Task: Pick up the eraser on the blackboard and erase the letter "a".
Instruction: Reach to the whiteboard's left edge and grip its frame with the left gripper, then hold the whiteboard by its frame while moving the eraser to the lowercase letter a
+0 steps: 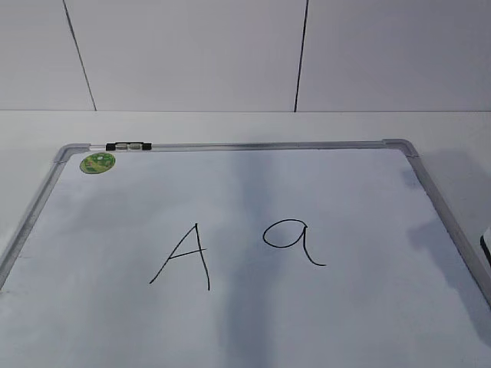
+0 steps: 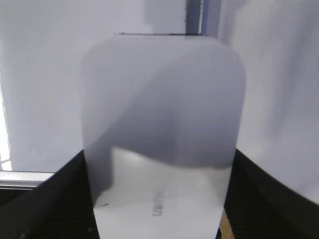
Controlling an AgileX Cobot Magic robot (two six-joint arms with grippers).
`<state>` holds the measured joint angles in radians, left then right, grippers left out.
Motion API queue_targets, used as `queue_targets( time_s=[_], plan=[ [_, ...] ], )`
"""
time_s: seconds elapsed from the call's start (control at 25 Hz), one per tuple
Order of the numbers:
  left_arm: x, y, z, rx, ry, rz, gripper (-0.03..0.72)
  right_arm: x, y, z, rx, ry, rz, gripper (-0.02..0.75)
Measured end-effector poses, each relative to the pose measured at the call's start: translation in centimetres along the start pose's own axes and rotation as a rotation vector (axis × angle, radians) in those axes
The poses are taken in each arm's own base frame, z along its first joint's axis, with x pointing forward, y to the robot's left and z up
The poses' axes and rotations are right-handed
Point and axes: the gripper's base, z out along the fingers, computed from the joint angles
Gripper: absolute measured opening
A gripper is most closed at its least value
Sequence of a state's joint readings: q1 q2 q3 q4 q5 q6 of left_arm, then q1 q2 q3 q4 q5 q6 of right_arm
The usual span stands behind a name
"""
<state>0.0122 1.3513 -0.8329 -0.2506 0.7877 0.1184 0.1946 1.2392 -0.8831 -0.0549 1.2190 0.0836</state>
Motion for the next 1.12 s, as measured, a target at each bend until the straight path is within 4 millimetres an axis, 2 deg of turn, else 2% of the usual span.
queue_targets(
  time_s=[0.12,0.28,0.4,0.64,1.12],
  plan=[
    [-1.9,0.1,1.6,0.000,0.046,0.013,0.330,0.0,0.0,0.0,0.000,-0.001,0.000,0.559],
    [-3.3,0.5,3.8,-0.001,0.125,0.038,0.260,0.0,0.0,0.0,0.000,-0.001,0.001,0.559],
    [-3.7,0.7,5.3,-0.002,0.175,0.043,0.227,0.0,0.0,0.0,0.000,-0.001,0.002,0.559],
    [-3.5,1.2,7.9,-0.007,0.254,0.036,0.217,0.0,0.0,0.0,0.001,-0.001,0.002,0.559],
    [-3.8,1.4,8.5,-0.020,0.238,0.046,0.209,0.0,0.0,0.0,0.001,-0.001,0.002,0.559]
  ],
)
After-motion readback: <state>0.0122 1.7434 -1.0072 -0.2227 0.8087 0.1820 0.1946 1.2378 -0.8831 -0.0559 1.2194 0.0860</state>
